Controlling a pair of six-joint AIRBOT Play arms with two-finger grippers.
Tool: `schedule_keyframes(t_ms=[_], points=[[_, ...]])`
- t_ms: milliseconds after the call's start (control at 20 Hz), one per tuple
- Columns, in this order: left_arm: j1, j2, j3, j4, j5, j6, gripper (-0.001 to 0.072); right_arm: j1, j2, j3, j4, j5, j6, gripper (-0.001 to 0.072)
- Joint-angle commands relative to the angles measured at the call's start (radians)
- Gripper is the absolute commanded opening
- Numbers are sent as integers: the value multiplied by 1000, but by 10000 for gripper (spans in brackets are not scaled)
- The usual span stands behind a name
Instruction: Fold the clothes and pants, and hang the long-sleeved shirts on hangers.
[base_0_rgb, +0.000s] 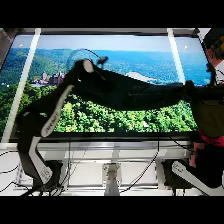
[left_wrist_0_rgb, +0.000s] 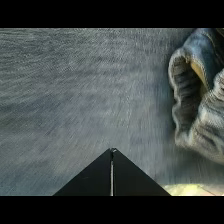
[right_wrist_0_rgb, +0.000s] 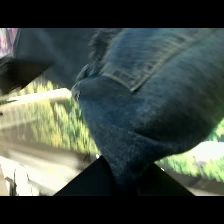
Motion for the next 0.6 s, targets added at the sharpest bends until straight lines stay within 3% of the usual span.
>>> schedule_keyframes(t_ms=[0,300,550], points=[[-126,-92,0,-74,106,-3,17,-43,80,1,-12,164,-2,28],[-198,-129,0,-83,137,1,17,-40,80,117,-10,149,10,27],[-55,14,0,-23,117,45,16,185,-51,307,-56,44,28,26]])
